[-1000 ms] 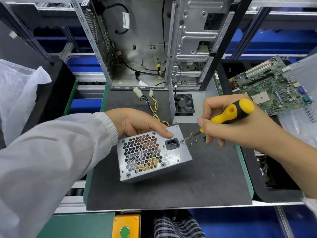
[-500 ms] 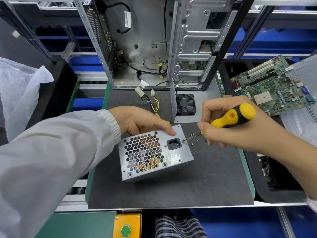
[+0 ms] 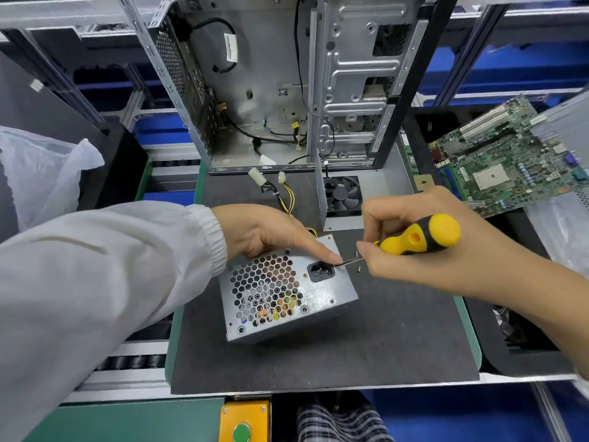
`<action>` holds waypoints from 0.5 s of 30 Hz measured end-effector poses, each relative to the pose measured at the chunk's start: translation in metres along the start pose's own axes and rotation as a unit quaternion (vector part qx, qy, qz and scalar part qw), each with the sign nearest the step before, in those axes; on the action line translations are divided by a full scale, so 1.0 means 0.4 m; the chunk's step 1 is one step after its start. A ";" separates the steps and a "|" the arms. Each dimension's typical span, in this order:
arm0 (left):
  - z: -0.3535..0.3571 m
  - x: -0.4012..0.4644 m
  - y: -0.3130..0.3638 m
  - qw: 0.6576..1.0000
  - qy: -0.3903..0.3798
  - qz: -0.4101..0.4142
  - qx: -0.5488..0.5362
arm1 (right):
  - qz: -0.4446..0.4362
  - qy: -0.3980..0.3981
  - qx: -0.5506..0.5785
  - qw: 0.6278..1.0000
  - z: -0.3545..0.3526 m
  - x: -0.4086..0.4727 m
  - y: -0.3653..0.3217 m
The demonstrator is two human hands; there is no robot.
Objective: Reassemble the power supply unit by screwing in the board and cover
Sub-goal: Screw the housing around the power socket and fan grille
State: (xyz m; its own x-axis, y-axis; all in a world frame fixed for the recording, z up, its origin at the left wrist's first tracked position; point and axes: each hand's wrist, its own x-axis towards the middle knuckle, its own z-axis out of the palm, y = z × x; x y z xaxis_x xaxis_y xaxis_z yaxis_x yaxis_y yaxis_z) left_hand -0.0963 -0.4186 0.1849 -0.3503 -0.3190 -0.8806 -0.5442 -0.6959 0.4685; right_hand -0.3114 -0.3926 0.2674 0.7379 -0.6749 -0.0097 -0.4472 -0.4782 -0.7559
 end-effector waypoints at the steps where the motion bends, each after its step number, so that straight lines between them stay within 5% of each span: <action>1: 0.001 0.000 0.000 1.000 0.003 0.002 0.001 | -0.003 0.001 -0.002 1.000 0.000 -0.002 0.001; 15: -0.001 -0.002 -0.001 1.000 0.006 0.016 0.011 | 0.036 0.063 0.110 0.991 -0.011 -0.023 0.032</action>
State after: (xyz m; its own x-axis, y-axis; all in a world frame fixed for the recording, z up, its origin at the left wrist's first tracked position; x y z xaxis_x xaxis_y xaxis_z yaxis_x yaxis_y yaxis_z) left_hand -0.0954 -0.4182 0.1853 -0.3589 -0.3475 -0.8663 -0.5496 -0.6715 0.4970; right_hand -0.3261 -0.3949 0.2607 0.6334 -0.7738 0.0030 -0.3646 -0.3018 -0.8809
